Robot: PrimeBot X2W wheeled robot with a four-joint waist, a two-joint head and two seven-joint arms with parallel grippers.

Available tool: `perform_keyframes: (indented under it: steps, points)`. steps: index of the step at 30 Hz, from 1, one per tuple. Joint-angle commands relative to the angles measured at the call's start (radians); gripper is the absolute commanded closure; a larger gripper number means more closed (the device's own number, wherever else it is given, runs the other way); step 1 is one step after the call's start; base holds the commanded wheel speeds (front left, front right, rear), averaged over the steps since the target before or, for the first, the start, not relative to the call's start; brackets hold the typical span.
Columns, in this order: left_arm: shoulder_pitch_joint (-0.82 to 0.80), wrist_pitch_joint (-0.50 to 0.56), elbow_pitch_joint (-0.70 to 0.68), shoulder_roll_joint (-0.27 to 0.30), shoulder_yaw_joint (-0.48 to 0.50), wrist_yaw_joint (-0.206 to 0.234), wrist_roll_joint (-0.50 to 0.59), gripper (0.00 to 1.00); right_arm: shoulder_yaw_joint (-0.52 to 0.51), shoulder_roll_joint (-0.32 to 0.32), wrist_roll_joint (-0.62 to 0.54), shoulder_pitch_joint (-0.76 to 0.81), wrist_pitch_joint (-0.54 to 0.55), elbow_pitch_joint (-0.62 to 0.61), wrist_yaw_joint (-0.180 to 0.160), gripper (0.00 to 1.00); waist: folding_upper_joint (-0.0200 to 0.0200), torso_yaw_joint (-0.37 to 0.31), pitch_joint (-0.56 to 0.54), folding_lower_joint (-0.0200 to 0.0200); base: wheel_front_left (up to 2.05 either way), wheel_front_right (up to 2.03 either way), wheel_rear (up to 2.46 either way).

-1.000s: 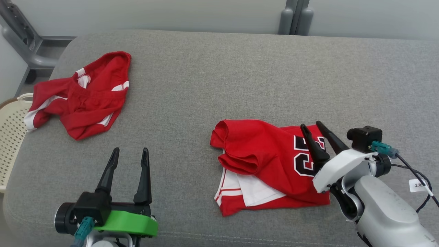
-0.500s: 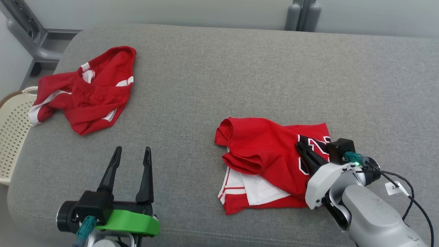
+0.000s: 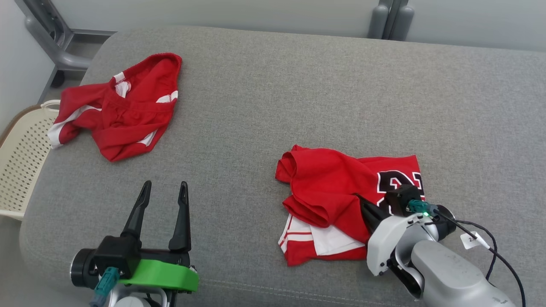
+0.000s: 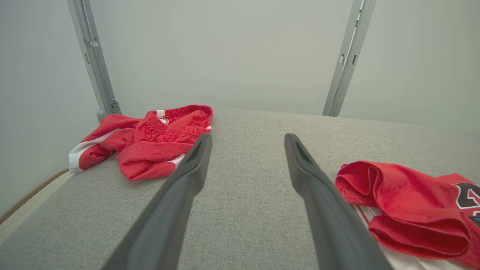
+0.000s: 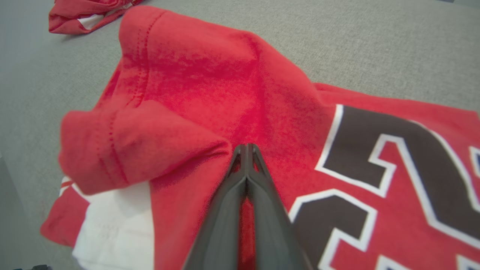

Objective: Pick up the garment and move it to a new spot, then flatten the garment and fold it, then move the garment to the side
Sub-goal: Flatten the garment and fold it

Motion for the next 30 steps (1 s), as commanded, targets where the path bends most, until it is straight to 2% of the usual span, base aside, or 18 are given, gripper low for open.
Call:
perform_keyframes:
  steps: [1,7,13,19,24,30]
  points:
    - [-0.005,-0.002,-0.003,0.002,0.005,0.004,-0.004,0.00,0.015,-0.002,0.013,0.006,-0.004,-0.010,0.000,1.00,0.0000,0.000,0.000,0.0000,0.00,0.00,0.00]
    - [-0.005,-0.002,-0.004,0.002,0.010,0.002,-0.004,0.00,0.090,0.004,0.089,0.036,-0.004,-0.070,0.000,1.00,0.0000,0.001,0.000,0.0000,0.00,0.00,0.00]
    - [-0.005,-0.002,-0.004,0.002,0.011,0.001,-0.003,0.00,0.208,-0.019,0.176,0.048,-0.004,-0.148,0.000,1.00,0.0000,0.003,0.000,0.0000,0.00,0.00,0.00]
    - [-0.007,-0.002,-0.002,0.002,0.005,0.003,-0.009,0.00,0.280,-0.023,0.233,0.044,-0.004,-0.178,0.000,1.00,0.0000,0.009,0.001,0.0000,0.00,0.00,0.00]
    - [-0.005,-0.002,-0.007,0.002,0.000,0.010,-0.010,0.00,0.286,-0.034,0.240,0.038,-0.004,-0.184,0.000,1.00,0.0000,0.015,0.001,0.0000,0.00,0.00,0.00]
    - [0.006,-0.002,-0.009,0.002,0.010,0.013,-0.009,0.00,0.230,-0.049,0.226,0.030,-0.004,-0.178,0.000,1.00,0.0000,0.012,-0.003,0.0000,0.00,0.00,0.00]
